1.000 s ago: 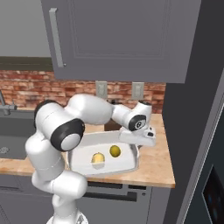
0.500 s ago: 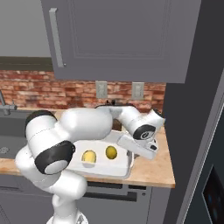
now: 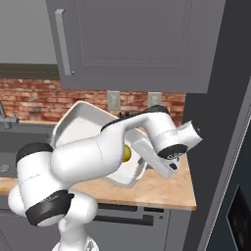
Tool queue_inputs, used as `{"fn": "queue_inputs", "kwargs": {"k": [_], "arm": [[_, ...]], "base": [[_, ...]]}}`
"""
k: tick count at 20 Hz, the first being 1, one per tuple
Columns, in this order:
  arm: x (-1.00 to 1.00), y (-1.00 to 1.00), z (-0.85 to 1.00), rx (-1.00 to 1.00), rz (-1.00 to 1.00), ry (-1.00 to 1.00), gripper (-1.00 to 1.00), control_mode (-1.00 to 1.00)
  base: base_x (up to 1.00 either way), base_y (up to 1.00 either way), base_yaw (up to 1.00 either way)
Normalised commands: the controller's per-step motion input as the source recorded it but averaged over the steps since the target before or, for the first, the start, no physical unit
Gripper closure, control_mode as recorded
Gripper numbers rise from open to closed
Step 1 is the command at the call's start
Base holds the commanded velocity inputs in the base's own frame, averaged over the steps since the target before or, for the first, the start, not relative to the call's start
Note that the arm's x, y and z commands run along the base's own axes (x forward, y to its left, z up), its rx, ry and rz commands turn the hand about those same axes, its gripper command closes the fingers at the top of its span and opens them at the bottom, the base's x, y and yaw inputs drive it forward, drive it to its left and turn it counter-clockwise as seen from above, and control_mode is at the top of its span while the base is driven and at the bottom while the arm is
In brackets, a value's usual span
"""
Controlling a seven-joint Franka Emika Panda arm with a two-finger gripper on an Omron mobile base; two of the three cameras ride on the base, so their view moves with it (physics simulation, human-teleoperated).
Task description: Take the lemon and potato out of the freezer and place them in the tupperware container on the counter. Then put the tupperware containing the vegetables back in the freezer.
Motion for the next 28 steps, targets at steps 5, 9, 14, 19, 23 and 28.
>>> {"fn": "queue_inputs", "kwargs": {"k": [5, 9, 14, 19, 23, 28], "arm": [[-0.09, 0.00, 0.79, 0.11, -0.03, 0.04, 1.00, -1.00], [-0.31, 0.00, 0.46, 0.02, 0.00, 0.09, 1.00, -1.00], [-0.43, 0.01, 0.37, 0.00, 0.00, 0.07, 1.00, -1.00], [-0.40, 0.11, 0.65, 0.00, 0.00, 0.06, 1.00, -1.00], [-0.45, 0.29, 0.82, 0.00, 0.00, 0.01, 1.00, -1.00], [-0.61, 0.44, 0.61, -0.04, 0.00, 0.00, 1.00, -1.00]], "base": [[0.00, 0.00, 0.00], [0.00, 0.00, 0.00], [0.00, 0.00, 0.00], [0.00, 0.00, 0.00], [0.00, 0.00, 0.00], [0.00, 0.00, 0.00]]}}
